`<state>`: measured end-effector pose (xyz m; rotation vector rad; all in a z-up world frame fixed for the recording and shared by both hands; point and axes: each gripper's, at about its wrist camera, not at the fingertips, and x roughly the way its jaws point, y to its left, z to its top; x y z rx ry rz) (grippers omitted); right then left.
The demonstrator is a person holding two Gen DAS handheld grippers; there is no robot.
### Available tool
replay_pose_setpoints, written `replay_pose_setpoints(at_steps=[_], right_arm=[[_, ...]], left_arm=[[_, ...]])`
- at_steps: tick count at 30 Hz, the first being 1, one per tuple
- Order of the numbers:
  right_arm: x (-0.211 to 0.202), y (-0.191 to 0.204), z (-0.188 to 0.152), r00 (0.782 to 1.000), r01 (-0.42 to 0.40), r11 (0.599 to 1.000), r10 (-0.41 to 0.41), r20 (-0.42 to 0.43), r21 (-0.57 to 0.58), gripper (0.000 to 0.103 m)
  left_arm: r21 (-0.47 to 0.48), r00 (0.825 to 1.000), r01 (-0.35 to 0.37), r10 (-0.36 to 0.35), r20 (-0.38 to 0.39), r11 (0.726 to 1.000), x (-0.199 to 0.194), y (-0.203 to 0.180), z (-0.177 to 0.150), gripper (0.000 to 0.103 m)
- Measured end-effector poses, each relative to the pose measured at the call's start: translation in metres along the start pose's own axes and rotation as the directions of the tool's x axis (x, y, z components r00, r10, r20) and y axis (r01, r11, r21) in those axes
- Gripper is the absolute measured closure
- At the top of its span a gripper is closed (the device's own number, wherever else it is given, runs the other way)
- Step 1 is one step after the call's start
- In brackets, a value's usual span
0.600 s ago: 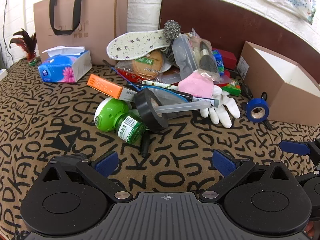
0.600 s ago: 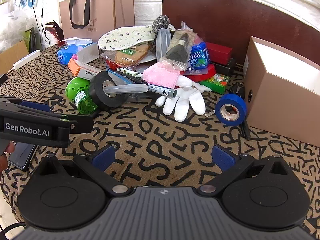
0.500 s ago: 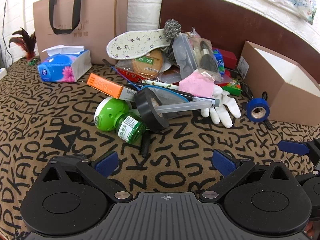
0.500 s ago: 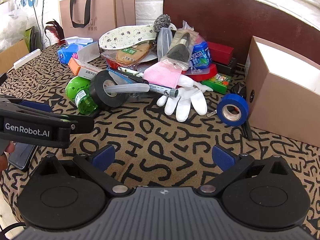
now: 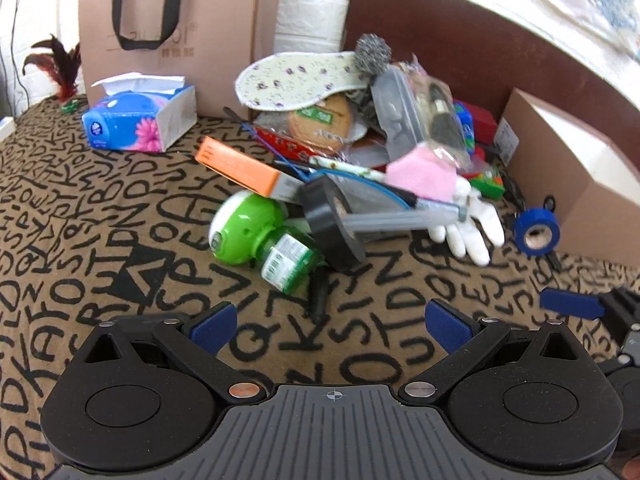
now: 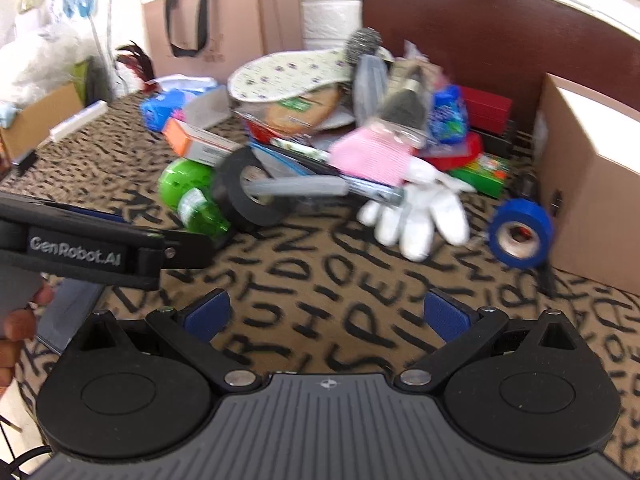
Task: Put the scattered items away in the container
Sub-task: 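Reach the left tool toward the black tape roll in the pile, then close the left tool on the black electrical tape roll and lift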
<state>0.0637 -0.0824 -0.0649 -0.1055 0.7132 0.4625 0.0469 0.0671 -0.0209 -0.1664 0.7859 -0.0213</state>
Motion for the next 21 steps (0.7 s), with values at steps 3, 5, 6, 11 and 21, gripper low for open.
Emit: replay_pose_setpoints(at_steps=[3, 5, 6, 11, 21], right_arm=[[0.009, 0.009, 0.006, 0.999, -0.031, 0.999, 0.031, 0.015, -0.023, 0.004], [0.017, 0.015, 0.011, 0.999, -0.041, 0.998, 0.042, 0.018, -0.047, 0.009], [0.02, 0.018, 0.013, 0.999, -0.046, 0.997, 0.047, 0.022, -0.058, 0.01], [0.037, 0.028, 0.023, 0.995, -0.093, 0.992, 0.096, 0.025, -0.084, 0.028], [0.064, 0.043, 0.037, 0.986, -0.152, 0.981, 0.16, 0.057, -0.117, 0.047]], left_arm=[[-0.021, 1.0, 0.015, -0.015, 0.0, 1.0, 0.004, 0.01, 0.006, 0.0], [-0.02, 1.0, 0.017, -0.016, 0.006, 1.0, 0.008, 0.015, 0.01, 0.0], [-0.019, 1.0, 0.02, -0.02, 0.006, 1.0, 0.01, 0.017, 0.012, 0.001], [-0.067, 0.998, 0.065, -0.066, -0.019, 0.996, 0.025, 0.033, 0.021, 0.02], [-0.158, 0.994, 0.109, -0.112, -0.01, 0.981, 0.044, 0.054, 0.034, 0.03]])
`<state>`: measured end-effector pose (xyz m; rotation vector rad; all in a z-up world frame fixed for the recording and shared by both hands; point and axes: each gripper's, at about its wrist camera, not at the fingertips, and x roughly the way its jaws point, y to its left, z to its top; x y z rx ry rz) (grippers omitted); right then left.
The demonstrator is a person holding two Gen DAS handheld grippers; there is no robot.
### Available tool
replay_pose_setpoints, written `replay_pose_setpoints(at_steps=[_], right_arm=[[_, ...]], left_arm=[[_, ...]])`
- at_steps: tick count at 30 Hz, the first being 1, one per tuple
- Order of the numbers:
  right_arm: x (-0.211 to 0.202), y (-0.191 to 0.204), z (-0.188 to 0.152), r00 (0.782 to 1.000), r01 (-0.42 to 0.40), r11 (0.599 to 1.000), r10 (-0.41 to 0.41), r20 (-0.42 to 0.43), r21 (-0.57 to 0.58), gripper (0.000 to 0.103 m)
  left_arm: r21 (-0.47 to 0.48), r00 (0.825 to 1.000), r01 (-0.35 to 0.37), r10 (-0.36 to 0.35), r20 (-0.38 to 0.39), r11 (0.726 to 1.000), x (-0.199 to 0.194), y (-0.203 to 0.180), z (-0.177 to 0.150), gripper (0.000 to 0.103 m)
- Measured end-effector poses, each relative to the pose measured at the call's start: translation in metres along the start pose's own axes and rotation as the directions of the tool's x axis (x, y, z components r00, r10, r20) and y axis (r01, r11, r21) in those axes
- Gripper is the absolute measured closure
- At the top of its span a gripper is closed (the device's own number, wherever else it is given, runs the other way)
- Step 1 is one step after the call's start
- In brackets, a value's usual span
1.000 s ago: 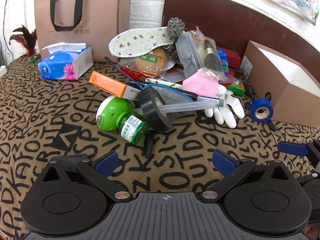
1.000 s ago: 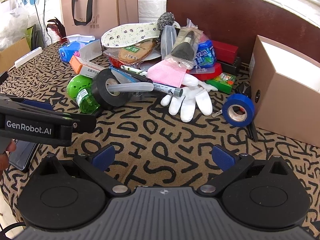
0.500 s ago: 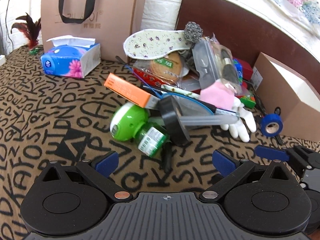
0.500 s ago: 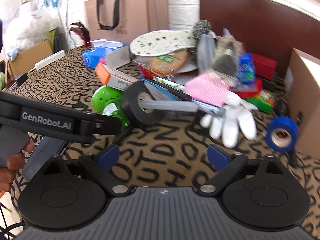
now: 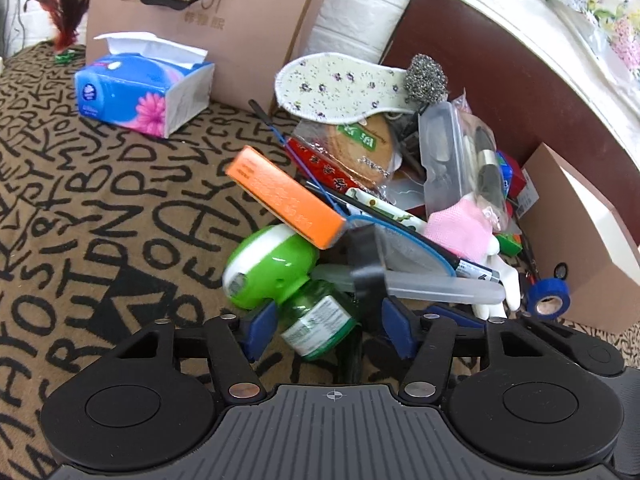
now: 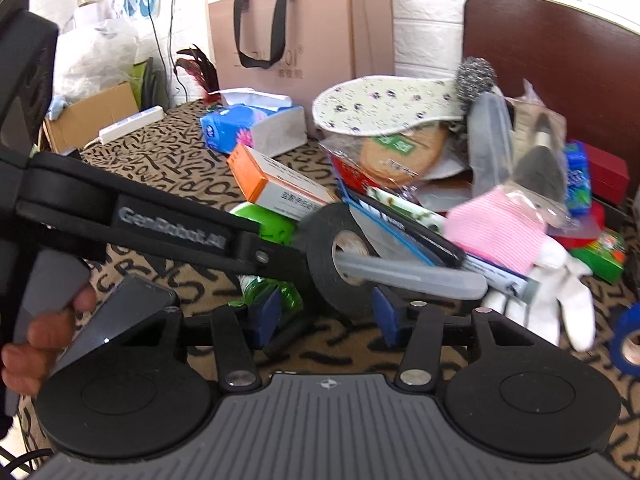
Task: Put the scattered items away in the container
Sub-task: 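Close the left tool on the black electrical tape roll and lift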
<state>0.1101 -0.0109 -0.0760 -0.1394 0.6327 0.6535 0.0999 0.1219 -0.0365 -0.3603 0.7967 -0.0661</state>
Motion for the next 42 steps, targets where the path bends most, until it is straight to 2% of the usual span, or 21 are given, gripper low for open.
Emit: replay_pose_setpoints(at_steps=[3, 5, 7, 8, 9, 11, 14, 18, 20, 21, 22, 23, 28, 30, 33, 35, 37, 40, 42], right_arm=[[0.009, 0.004, 0.002, 1.0, -0.005, 1.0, 0.005, 0.0, -0.017, 0.049], [0.014, 0.005, 0.002, 1.0, 0.0, 1.0, 0.0, -0.003, -0.026, 0.054], [0.019, 0.006, 0.001, 1.0, 0.022, 0.999, -0.022, -0.004, -0.033, 0.063], [0.019, 0.004, 0.0, 1.0, 0.021, 0.999, -0.021, 0.0, -0.03, 0.063], [0.018, 0.001, 0.0, 1.0, 0.015, 1.0, -0.015, 0.005, -0.013, 0.064], [0.012, -0.003, 0.001, 1.0, 0.012, 1.0, -0.012, 0.022, 0.014, 0.072], [0.0, -0.013, 0.001, 0.997, 0.044, 0.998, -0.047, 0.054, 0.051, 0.08], [-0.013, -0.033, -0.003, 0.996, 0.065, 0.99, -0.071, 0.051, 0.122, 0.083], [-0.02, -0.037, -0.008, 0.995, 0.087, 0.987, -0.094, 0.045, 0.135, 0.086], [-0.024, -0.039, -0.01, 0.994, 0.092, 0.985, -0.099, 0.041, 0.145, 0.091], [-0.029, -0.042, -0.014, 0.995, 0.085, 0.983, -0.092, 0.037, 0.165, 0.102], [-0.034, -0.045, -0.017, 0.996, 0.079, 0.98, -0.087, 0.036, 0.185, 0.103], [-0.058, -0.056, -0.03, 0.991, 0.123, 0.97, -0.131, 0.028, 0.209, 0.103], [-0.065, -0.06, -0.033, 0.991, 0.126, 0.97, -0.134, 0.023, 0.21, 0.103], [-0.071, -0.058, -0.034, 0.99, 0.126, 0.971, -0.138, 0.043, 0.203, 0.098], [-0.071, -0.055, -0.033, 0.99, 0.12, 0.973, -0.133, 0.054, 0.199, 0.085], [-0.071, -0.052, -0.032, 0.991, 0.109, 0.976, -0.122, 0.059, 0.19, 0.077], [-0.069, -0.049, -0.03, 0.992, 0.09, 0.977, -0.104, 0.068, 0.194, 0.061], [-0.065, -0.048, -0.03, 0.994, 0.076, 0.978, -0.091, 0.067, 0.193, 0.056]], left_arm=[[0.015, 1.0, -0.002, 0.002, 0.004, 1.0, 0.002, -0.001, 0.001, 0.027], [0.014, 1.0, -0.009, 0.008, 0.008, 1.0, 0.002, 0.001, 0.003, 0.038], [0.009, 1.0, -0.005, 0.005, 0.006, 1.0, 0.002, 0.004, 0.004, 0.04], [0.006, 1.0, -0.001, 0.001, 0.009, 1.0, 0.002, 0.005, 0.004, 0.043], [0.001, 1.0, -0.008, 0.008, 0.009, 1.0, 0.001, 0.006, 0.004, 0.053], [-0.022, 1.0, -0.016, 0.016, 0.005, 1.0, 0.001, 0.009, 0.005, 0.05], [-0.049, 1.0, -0.009, 0.009, 0.003, 0.999, -0.001, 0.012, 0.004, 0.053], [-0.022, 1.0, -0.004, 0.004, -0.006, 1.0, -0.003, 0.0, 0.0, 0.06], [-0.002, 1.0, 0.01, -0.01, -0.017, 1.0, -0.005, -0.009, -0.003, 0.06], [0.006, 1.0, 0.021, -0.021, -0.022, 1.0, -0.007, -0.013, -0.005, 0.06], [0.014, 0.999, 0.029, -0.029, -0.027, 0.999, -0.008, -0.017, -0.007, 0.059], [0.023, 0.999, 0.032, -0.032, -0.03, 0.999, -0.009, -0.021, -0.009, 0.059], [0.054, 0.998, 0.053, -0.051, -0.031, 0.997, -0.016, -0.04, -0.018, 0.058], [0.068, 0.998, 0.057, -0.055, -0.028, 0.996, -0.018, -0.046, -0.022, 0.046], [0.075, 0.999, 0.05, -0.049, -0.02, 0.996, -0.022, -0.052, -0.025, 0.041], [0.075, 0.998, 0.056, -0.056, -0.012, 0.996, -0.026, -0.054, -0.025, 0.034], [0.082, 0.999, 0.049, -0.049, 0.005, 0.995, -0.03, -0.056, -0.024, 0.027], [0.079, 0.999, 0.04, -0.04, 0.008, 0.996, -0.029, -0.054, -0.021, 0.026], [0.061, 0.999, 0.048, -0.048, -0.007, 0.997, -0.023, -0.052, -0.019, 0.027]])
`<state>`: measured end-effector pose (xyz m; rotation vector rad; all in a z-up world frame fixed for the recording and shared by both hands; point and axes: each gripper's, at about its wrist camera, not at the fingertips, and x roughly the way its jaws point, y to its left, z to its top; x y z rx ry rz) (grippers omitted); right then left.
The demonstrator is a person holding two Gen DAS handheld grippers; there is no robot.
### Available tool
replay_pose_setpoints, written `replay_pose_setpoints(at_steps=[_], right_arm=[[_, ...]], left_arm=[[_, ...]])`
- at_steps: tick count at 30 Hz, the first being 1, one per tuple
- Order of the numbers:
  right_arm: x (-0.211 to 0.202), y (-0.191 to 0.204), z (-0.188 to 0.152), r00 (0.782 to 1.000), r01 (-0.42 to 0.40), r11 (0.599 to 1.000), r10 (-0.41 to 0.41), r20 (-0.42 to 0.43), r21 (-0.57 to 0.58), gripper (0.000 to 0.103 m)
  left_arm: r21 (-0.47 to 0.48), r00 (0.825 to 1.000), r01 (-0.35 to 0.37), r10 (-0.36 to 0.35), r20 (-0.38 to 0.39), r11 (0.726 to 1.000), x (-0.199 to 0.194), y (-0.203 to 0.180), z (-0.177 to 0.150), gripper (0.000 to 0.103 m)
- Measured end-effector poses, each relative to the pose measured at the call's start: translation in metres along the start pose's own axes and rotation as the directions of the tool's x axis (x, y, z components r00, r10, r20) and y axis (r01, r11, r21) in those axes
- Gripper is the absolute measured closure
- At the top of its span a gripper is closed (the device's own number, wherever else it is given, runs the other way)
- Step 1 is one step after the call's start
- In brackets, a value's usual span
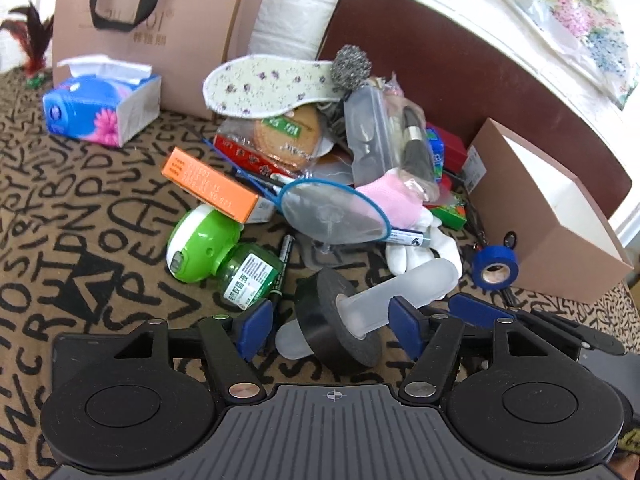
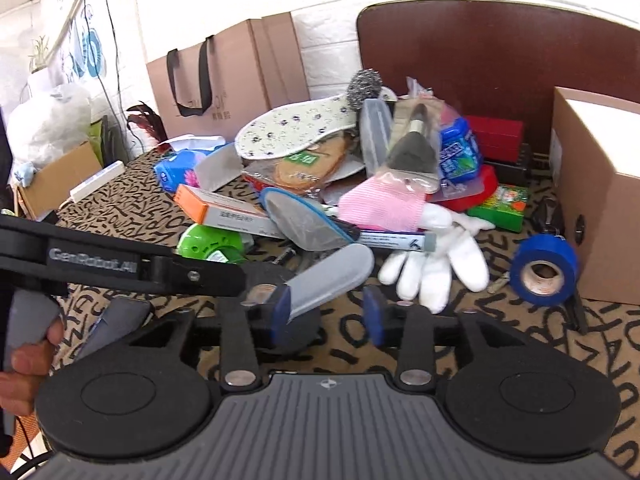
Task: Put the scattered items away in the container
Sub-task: 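Close the left tool on the black electrical tape roll and lift, then grasp the clear plastic stick with the right tool while the left tool holds the tape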
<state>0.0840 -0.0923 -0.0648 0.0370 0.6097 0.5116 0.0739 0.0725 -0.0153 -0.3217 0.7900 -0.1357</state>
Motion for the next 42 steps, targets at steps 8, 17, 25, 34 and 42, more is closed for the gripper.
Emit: replay_pose_setpoints(at_steps=[8, 17, 25, 34, 42], right_arm=[[0.02, -0.006, -0.002, 0.999, -0.012, 0.999, 0.014, -0.037, 0.046, 0.049], [0.038, -0.006, 0.004, 0.998, -0.067, 0.996, 0.068, -0.019, 0.059, 0.059], [0.034, -0.003, 0.005, 0.992, -0.128, 0.988, 0.127, 0.013, 0.085, 0.08], [-0.012, -0.007, 0.024, 0.985, -0.11, 0.99, 0.097, 0.14, 0.088, 0.09], [-0.047, -0.026, 0.011, 0.996, -0.051, 0.993, 0.043, 0.075, 0.109, 0.09]], left_arm=[[-0.07, 0.997, 0.047, -0.051, -0.05, 0.996, 0.024, 0.01, -0.002, 0.028], [-0.186, 0.993, 0.094, -0.104, -0.049, 0.978, 0.035, 0.03, 0.002, 0.052], [-0.234, 0.993, 0.092, -0.107, -0.052, 0.968, 0.033, 0.04, -0.001, 0.079], [-0.183, 0.995, 0.07, -0.083, -0.063, 0.981, 0.018, 0.028, -0.008, 0.084], [-0.063, 0.996, 0.068, -0.071, -0.061, 0.996, -0.003, 0.002, -0.016, 0.088]])
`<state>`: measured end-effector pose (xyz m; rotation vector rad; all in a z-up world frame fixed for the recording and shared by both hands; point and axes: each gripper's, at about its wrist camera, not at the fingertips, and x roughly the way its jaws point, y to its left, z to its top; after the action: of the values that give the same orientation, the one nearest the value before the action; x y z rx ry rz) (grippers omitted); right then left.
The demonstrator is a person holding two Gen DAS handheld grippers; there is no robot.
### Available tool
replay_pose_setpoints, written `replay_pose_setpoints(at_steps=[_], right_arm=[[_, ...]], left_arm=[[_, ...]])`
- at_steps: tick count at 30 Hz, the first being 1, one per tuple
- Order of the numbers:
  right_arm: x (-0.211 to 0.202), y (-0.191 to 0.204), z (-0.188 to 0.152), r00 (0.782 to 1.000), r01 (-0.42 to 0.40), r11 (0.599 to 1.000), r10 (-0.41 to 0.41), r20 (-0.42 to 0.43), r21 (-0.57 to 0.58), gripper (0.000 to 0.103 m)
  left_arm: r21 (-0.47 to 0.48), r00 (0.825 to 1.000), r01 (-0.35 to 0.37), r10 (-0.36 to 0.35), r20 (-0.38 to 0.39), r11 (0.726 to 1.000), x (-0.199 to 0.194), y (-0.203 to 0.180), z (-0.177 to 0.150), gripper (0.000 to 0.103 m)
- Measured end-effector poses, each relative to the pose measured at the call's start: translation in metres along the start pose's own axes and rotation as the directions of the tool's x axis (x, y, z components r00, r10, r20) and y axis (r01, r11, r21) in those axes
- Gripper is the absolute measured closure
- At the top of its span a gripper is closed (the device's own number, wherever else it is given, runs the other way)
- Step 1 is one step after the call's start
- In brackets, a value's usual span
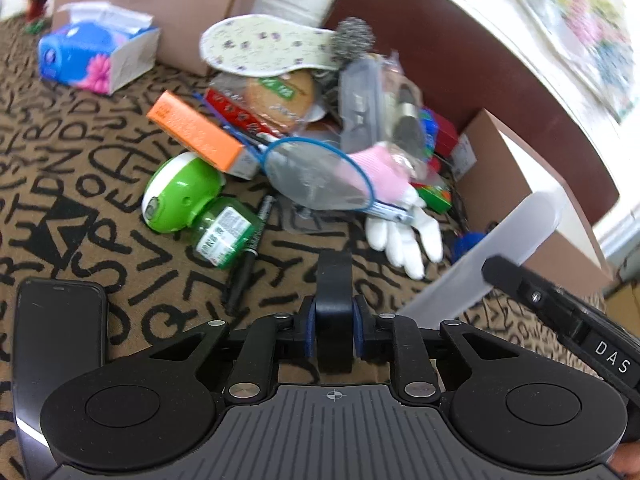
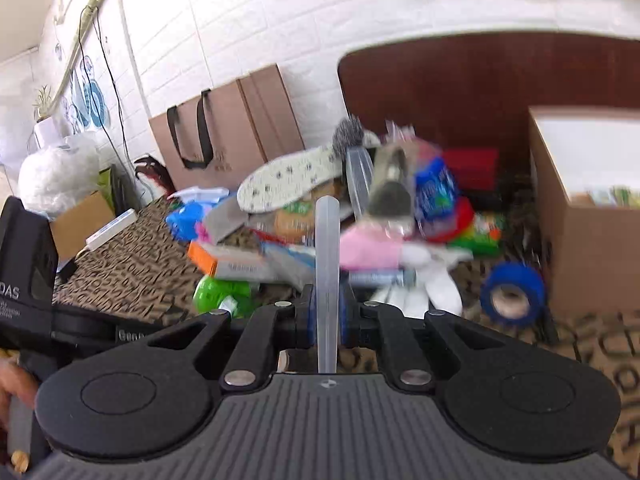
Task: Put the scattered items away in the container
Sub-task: 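Grasp the clear plastic stick with the right tool while the left tool holds the tape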
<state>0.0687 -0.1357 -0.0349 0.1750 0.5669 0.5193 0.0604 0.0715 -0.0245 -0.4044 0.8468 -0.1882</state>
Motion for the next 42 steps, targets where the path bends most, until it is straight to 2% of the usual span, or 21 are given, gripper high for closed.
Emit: replay_pose_setpoints(at_steps=[3, 7, 8, 10, 18, 21, 24, 26, 27, 28, 31, 32, 35, 38, 39, 40, 41, 42], right_arm=[[-0.009, -0.016, -0.01, 0.997, -0.008, 0.995, 0.015, -0.07, 0.096, 0.09], [-0.007, -0.029, -0.021, 0.991, 0.076, 0.988, -0.061, -0.117, 0.136, 0.086], [-0.006, -0.03, -0.022, 0.991, 0.082, 0.987, -0.066, -0.117, 0.139, 0.085], [-0.005, -0.029, -0.024, 0.99, 0.096, 0.987, -0.081, -0.118, 0.129, 0.084], [0.009, -0.025, -0.029, 0.988, 0.081, 0.989, -0.063, -0.14, 0.128, 0.083], [0.015, -0.023, -0.03, 0.987, 0.076, 0.989, -0.056, -0.151, 0.127, 0.083], [0.022, -0.023, -0.03, 0.983, 0.085, 0.99, -0.065, -0.17, 0.115, 0.083], [0.025, -0.021, -0.032, 0.98, 0.115, 0.989, -0.098, -0.17, 0.089, 0.083], [0.025, -0.019, -0.032, 0.98, 0.129, 0.989, -0.116, -0.163, 0.072, 0.083], [0.026, -0.018, -0.033, 0.978, 0.143, 0.988, -0.133, -0.159, 0.053, 0.08], [0.029, -0.016, -0.036, 0.965, 0.21, 0.978, -0.208, -0.158, -0.005, 0.053], [0.031, -0.015, -0.037, 0.96, 0.225, 0.974, -0.226, -0.164, -0.025, 0.05], [0.038, -0.014, -0.04, 0.96, 0.211, 0.977, -0.211, -0.185, -0.021, 0.05], [0.048, -0.011, -0.043, 0.954, 0.222, 0.975, -0.224, -0.199, -0.033, 0.05], [0.052, -0.009, -0.044, 0.954, 0.22, 0.975, -0.224, -0.201, -0.042, 0.05], [0.055, -0.008, -0.046, 0.952, 0.217, 0.974, -0.225, -0.206, -0.059, 0.053], [0.055, -0.005, -0.048, 0.952, 0.211, 0.974, -0.224, -0.208, -0.083, 0.054], [0.055, -0.003, -0.049, 0.952, 0.204, 0.972, -0.224, -0.209, -0.114, 0.055]], left_arm=[[0.038, 1.0, 0.006, -0.005, -0.023, 0.999, -0.003, -0.007, -0.006, 0.088], [0.031, 1.0, -0.009, 0.009, -0.007, 0.999, -0.001, -0.011, -0.007, 0.087], [0.03, 1.0, -0.01, 0.01, -0.007, 1.0, 0.0, -0.011, -0.006, 0.084], [0.032, 1.0, -0.017, 0.017, -0.008, 0.999, 0.003, -0.013, -0.005, 0.067], [0.052, 0.999, -0.049, 0.05, -0.021, 0.997, 0.021, -0.02, -0.005, 0.067], [0.065, 0.998, -0.05, 0.052, -0.037, 0.997, 0.024, -0.02, -0.006, 0.076], [0.071, 0.998, -0.05, 0.053, -0.042, 0.996, 0.024, -0.02, -0.006, 0.078], [0.065, 0.998, -0.05, 0.052, -0.037, 0.997, 0.024, -0.02, -0.006, 0.075], [0.067, 0.998, -0.046, 0.048, -0.035, 0.997, 0.025, -0.02, -0.006, 0.067], [0.07, 0.998, -0.046, 0.049, -0.032, 0.996, 0.025, -0.021, -0.006, 0.067], [0.078, 0.998, -0.049, 0.053, -0.042, 0.996, 0.029, -0.022, -0.007, 0.067], [0.078, 0.998, -0.045, 0.048, -0.047, 0.996, 0.029, -0.022, -0.007, 0.069], [0.081, 0.997, -0.038, 0.043, -0.057, 0.996, 0.031, -0.021, -0.008, 0.071], [0.064, 0.998, -0.041, 0.044, -0.051, 0.997, 0.032, -0.017, -0.008, 0.066], [0.058, 0.998, -0.044, 0.047, -0.052, 0.997, 0.032, -0.015, -0.008, 0.068], [0.055, 0.998, -0.042, 0.045, -0.054, 0.998, 0.032, -0.014, -0.007, 0.074], [0.057, 0.997, -0.041, 0.044, -0.056, 0.998, 0.032, -0.014, -0.007, 0.085], [0.062, 0.997, -0.035, 0.039, -0.059, 0.997, 0.032, -0.013, -0.007, 0.086]])
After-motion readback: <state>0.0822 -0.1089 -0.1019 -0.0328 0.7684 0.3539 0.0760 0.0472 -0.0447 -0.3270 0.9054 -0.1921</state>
